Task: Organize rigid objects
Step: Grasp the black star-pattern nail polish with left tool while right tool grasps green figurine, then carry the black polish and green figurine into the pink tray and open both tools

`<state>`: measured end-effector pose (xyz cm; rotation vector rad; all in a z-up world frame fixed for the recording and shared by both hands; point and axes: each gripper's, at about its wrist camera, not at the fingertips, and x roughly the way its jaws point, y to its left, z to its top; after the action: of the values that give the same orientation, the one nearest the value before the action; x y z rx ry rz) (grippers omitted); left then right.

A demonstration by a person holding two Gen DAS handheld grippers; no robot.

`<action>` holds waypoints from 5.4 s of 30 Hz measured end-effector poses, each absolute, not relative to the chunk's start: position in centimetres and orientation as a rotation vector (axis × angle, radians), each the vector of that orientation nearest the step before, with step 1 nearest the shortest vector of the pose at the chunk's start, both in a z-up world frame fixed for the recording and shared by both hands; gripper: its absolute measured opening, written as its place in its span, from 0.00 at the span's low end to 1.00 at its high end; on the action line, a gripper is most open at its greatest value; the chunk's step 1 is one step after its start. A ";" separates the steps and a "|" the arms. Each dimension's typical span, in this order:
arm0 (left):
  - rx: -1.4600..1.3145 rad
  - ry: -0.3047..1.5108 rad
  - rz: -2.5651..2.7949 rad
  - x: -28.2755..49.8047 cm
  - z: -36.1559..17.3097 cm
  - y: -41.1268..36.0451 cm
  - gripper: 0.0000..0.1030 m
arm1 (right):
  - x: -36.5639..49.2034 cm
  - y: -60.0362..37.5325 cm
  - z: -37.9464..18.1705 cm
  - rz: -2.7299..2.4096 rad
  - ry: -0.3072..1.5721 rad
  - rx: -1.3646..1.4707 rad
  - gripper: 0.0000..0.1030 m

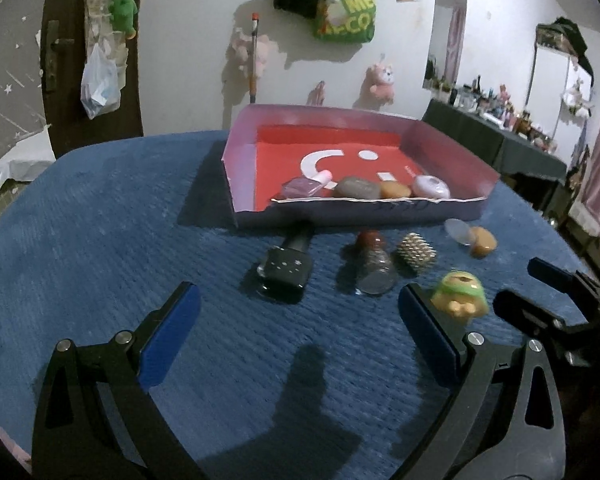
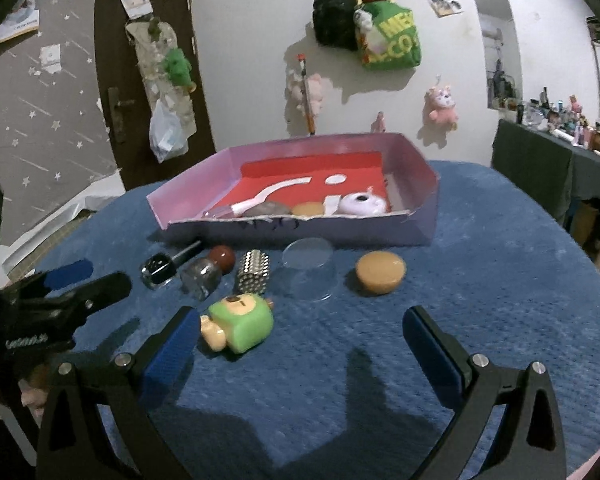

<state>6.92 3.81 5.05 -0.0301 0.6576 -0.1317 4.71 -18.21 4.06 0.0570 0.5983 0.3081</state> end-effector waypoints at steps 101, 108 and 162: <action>0.147 1.053 -0.556 33.3 4.2 -5.7 0.33 | 32.6 -15.8 4.7 0.416 1.056 -0.318 0.53; 0.175 1.067 -0.539 33.2 4.0 -6.0 0.33 | 32.7 -15.8 4.1 0.414 1.072 -0.337 0.53; 0.077 0.764 -0.455 25.9 11.0 -3.0 0.77 | 28.8 -16.8 8.4 0.422 0.977 -0.284 0.77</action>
<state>25.86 -2.96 10.97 0.0771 0.7644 -0.4551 28.83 -16.81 8.35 -0.2838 0.9765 0.4222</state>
